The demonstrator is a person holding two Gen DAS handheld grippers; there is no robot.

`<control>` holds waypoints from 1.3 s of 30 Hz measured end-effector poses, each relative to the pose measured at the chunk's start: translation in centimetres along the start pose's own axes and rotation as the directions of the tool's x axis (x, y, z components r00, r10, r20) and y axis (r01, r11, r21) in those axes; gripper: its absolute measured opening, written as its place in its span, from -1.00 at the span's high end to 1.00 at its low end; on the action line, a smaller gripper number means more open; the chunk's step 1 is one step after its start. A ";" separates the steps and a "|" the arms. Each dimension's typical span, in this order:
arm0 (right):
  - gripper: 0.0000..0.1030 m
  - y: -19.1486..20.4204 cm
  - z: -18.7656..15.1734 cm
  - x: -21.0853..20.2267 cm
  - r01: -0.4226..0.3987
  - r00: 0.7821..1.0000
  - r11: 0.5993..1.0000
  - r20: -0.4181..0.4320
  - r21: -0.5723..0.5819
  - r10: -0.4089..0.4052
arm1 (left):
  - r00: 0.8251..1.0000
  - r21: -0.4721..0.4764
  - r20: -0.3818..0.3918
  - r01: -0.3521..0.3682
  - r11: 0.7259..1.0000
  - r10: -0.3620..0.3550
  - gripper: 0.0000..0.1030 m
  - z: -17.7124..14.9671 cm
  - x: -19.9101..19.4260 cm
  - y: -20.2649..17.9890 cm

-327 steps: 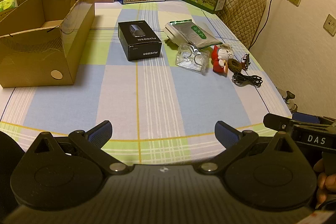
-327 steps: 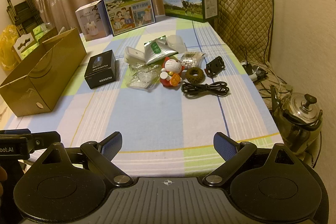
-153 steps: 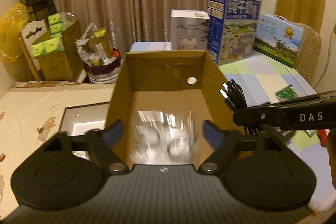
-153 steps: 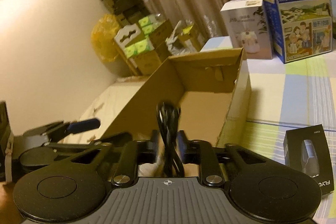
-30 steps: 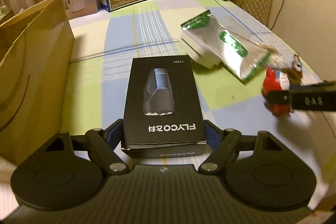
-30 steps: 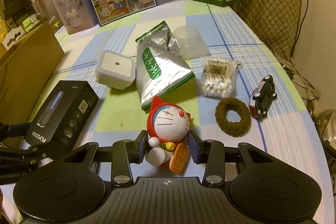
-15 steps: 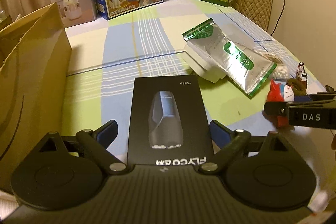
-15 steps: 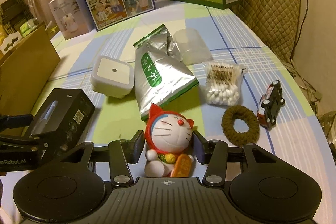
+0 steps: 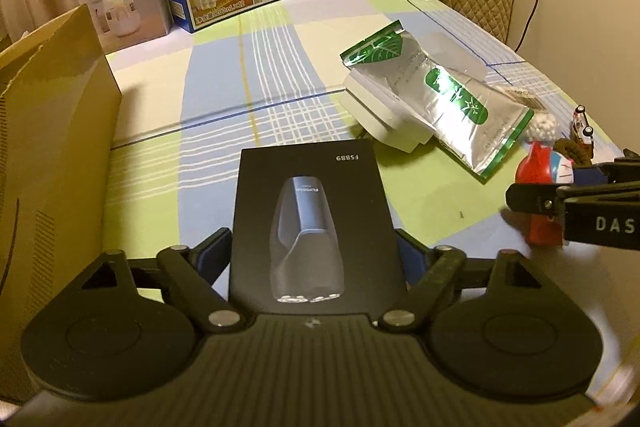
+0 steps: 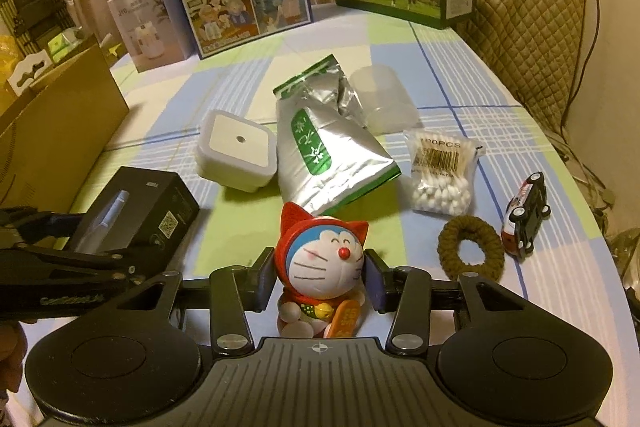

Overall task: Organize objects
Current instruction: 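Grasp the black FLYCO box with the left tool while the right tool grasps the red Doraemon figure, then carry the FLYCO box and Doraemon figure over the cardboard box with both tools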

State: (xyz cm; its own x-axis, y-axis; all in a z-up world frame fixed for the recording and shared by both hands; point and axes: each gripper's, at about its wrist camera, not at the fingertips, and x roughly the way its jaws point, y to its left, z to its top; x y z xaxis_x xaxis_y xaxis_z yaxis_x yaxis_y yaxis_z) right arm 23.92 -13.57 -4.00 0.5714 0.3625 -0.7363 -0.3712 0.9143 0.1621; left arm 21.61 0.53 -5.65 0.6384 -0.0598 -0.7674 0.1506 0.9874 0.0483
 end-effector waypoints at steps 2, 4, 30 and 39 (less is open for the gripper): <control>0.17 0.0 0.0 -0.1 -0.003 1.000 1.000 0.001 0.003 0.003 | 1.000 -0.001 -0.004 0.000 1.000 0.000 -0.51 0.1 0.2 0.1; 0.17 0.0 0.1 -0.3 -0.008 1.000 1.000 0.007 0.006 0.008 | 1.000 -0.003 -0.004 -0.007 1.000 0.007 -0.50 0.2 0.3 0.2; 0.18 2.5 2.1 -5.1 -0.037 0.988 0.999 0.149 -0.026 0.040 | 0.992 -0.055 0.130 0.007 0.998 0.000 -0.48 1.2 -5.1 0.6; 0.18 5.7 4.3 -8.4 -0.091 0.969 0.994 0.224 -0.053 0.101 | 0.984 -0.078 0.180 -0.006 0.997 0.020 -0.48 2.6 -8.8 1.7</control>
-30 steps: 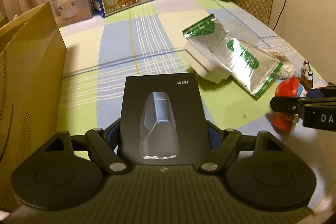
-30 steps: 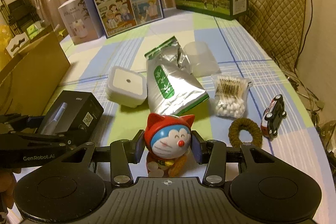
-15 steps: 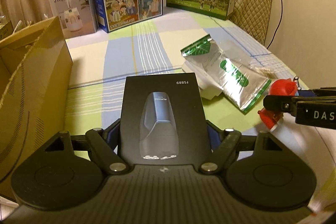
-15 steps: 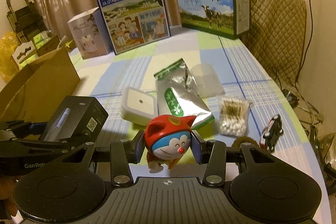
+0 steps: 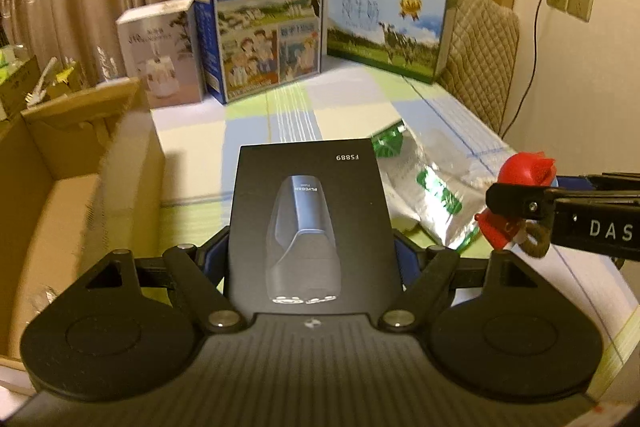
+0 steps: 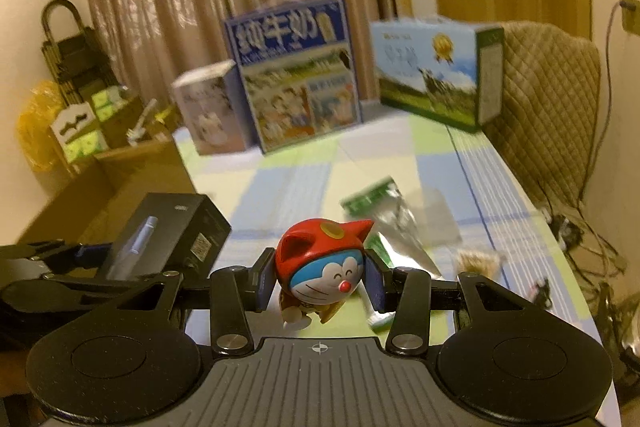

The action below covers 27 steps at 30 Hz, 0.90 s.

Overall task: Organize objects
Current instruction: 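Carry the FLYCO box and Doraemon figure over the cardboard box with both tools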

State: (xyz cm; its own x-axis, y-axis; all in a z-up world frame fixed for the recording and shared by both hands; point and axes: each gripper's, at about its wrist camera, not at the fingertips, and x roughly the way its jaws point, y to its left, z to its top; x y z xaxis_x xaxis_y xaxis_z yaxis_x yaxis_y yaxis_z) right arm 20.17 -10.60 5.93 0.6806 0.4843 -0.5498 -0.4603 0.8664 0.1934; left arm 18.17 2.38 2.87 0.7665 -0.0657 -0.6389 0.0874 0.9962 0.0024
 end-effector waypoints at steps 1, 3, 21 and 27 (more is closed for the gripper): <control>0.18 0.5 0.5 -0.3 -0.011 1.000 1.000 0.015 0.001 0.011 | 1.000 0.002 0.007 -0.005 1.000 0.005 -0.48 0.3 -0.4 0.2; 0.18 1.5 1.3 -0.7 -0.029 0.999 1.000 0.037 0.000 0.029 | 1.000 0.003 0.023 -0.018 1.000 0.018 -0.48 1.0 -1.6 0.7; 0.18 13.4 3.3 1.0 -0.257 0.963 0.960 0.057 -0.110 0.264 | 0.979 -0.048 0.094 -0.178 0.983 0.182 -0.48 2.7 -10.2 10.3; 0.18 17.5 2.7 2.7 -0.351 0.933 0.923 0.026 -0.159 0.360 | 0.964 -0.077 0.090 -0.243 0.967 0.249 -0.48 2.5 -11.9 14.9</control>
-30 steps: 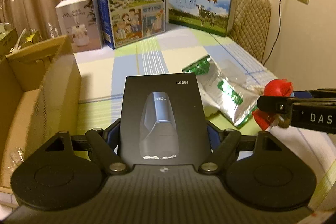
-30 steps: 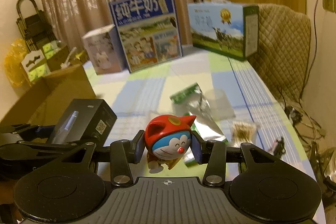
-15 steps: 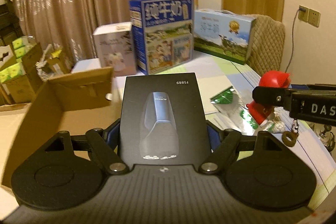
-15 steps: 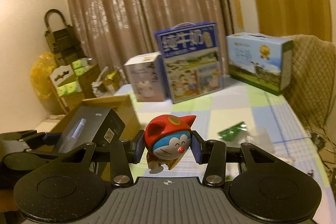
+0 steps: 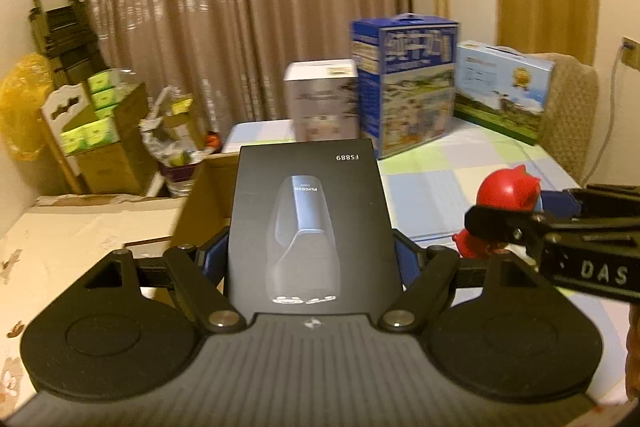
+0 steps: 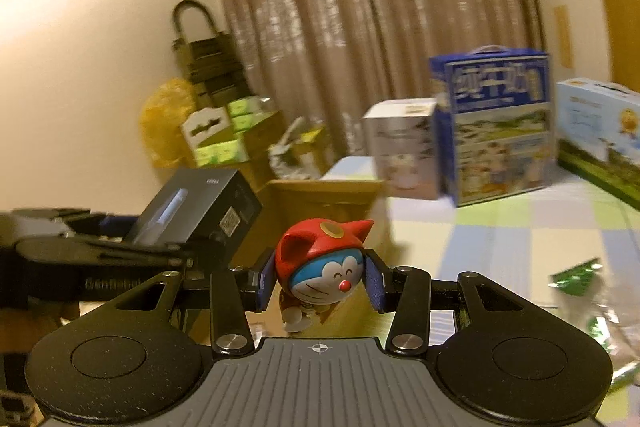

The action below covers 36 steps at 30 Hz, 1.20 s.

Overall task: Organize objects
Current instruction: 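Carry the FLYCO box and Doraemon figure over the cardboard box with both tools, then open both tools to drop the FLYCO box and figure into the cardboard box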

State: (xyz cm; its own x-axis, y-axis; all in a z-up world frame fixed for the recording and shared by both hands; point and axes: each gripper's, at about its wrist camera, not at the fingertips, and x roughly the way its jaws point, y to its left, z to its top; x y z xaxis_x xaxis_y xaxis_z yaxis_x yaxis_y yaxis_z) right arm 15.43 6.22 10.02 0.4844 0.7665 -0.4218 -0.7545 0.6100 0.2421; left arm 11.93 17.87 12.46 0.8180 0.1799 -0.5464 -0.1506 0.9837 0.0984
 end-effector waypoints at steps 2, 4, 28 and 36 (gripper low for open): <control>0.18 0.7 -0.2 1.1 -0.035 0.999 0.999 -0.016 -0.001 0.035 | 1.000 -0.009 -0.004 -0.019 1.000 0.019 -0.48 -0.1 -0.1 1.4; 0.18 1.1 -0.4 2.1 -0.064 0.997 0.998 -0.031 0.006 0.064 | 0.999 -0.017 -0.011 -0.035 0.999 0.035 -0.48 -0.3 0.0 2.8; 0.18 1.1 -1.3 7.2 -0.095 0.990 0.994 -0.102 0.050 0.100 | 0.997 -0.078 -0.058 -0.055 0.995 0.051 -0.61 -1.7 4.0 8.4; -0.01 1.2 -1.5 7.8 -0.127 0.988 0.990 -0.083 0.053 0.131 | 0.997 -0.121 -0.059 -0.063 0.991 0.056 -0.61 -2.5 3.5 9.4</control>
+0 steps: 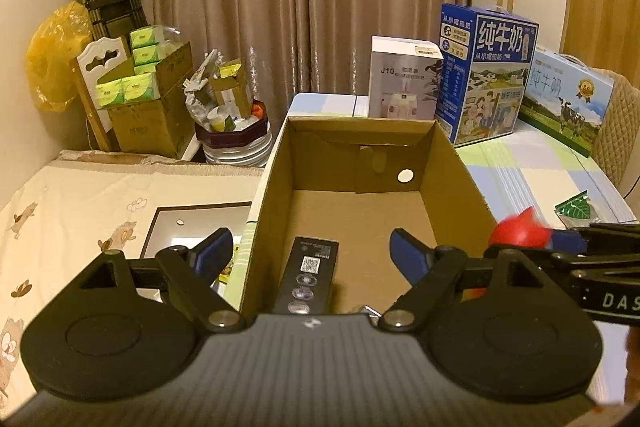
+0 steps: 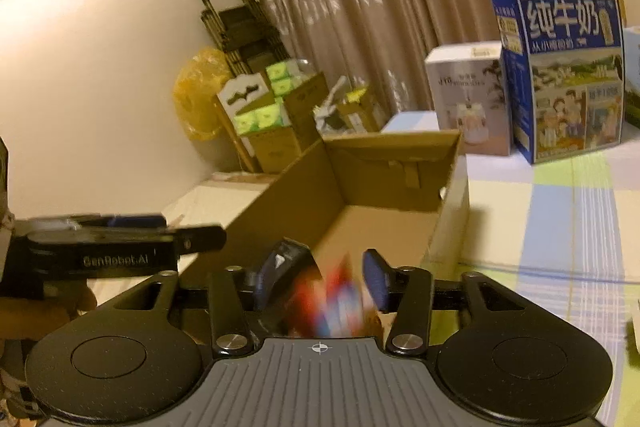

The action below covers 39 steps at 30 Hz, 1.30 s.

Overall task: Organize objects
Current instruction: 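Open both tools to drop the FLYCO box and figure into the cardboard box, then move both open tools back toward the remaining table items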

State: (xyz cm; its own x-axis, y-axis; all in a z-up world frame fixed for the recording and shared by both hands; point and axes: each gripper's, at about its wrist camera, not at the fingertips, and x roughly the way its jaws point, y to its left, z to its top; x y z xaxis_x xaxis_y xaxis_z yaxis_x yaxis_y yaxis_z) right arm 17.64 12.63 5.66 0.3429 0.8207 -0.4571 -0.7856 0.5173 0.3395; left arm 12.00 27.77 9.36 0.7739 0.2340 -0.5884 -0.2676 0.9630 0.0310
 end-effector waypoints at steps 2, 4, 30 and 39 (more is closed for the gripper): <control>-0.15 0.1 0.1 -0.5 0.002 0.999 1.000 0.033 -0.003 -0.001 | 1.000 -0.013 -0.003 0.000 1.000 0.000 -0.61 -0.3 -0.2 0.3; -0.16 0.0 0.3 -0.9 0.007 0.999 1.000 0.050 0.004 -0.007 | 1.000 -0.021 -0.001 -0.003 1.000 0.003 -0.62 -0.6 -0.4 0.4; -0.17 -8.6 -2.6 -15.0 0.282 0.951 0.958 0.120 0.058 -0.287 | 0.989 0.039 0.078 0.120 0.992 -0.123 -0.98 -1.3 -6.2 -8.7; -0.17 -14.1 -6.4 -23.3 0.452 0.878 0.880 0.097 0.148 -0.468 | 0.963 0.110 0.087 0.245 0.963 -0.255 -0.98 -1.2 -6.7 -17.3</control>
State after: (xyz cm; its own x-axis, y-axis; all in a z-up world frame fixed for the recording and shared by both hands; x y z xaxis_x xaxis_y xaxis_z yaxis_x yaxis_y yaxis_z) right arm 17.40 -15.33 6.23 0.7190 0.5022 -0.4804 -0.4598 0.8621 0.2131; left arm 10.72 9.37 11.82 0.8635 -0.0081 -0.5043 -0.0055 0.9997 -0.0254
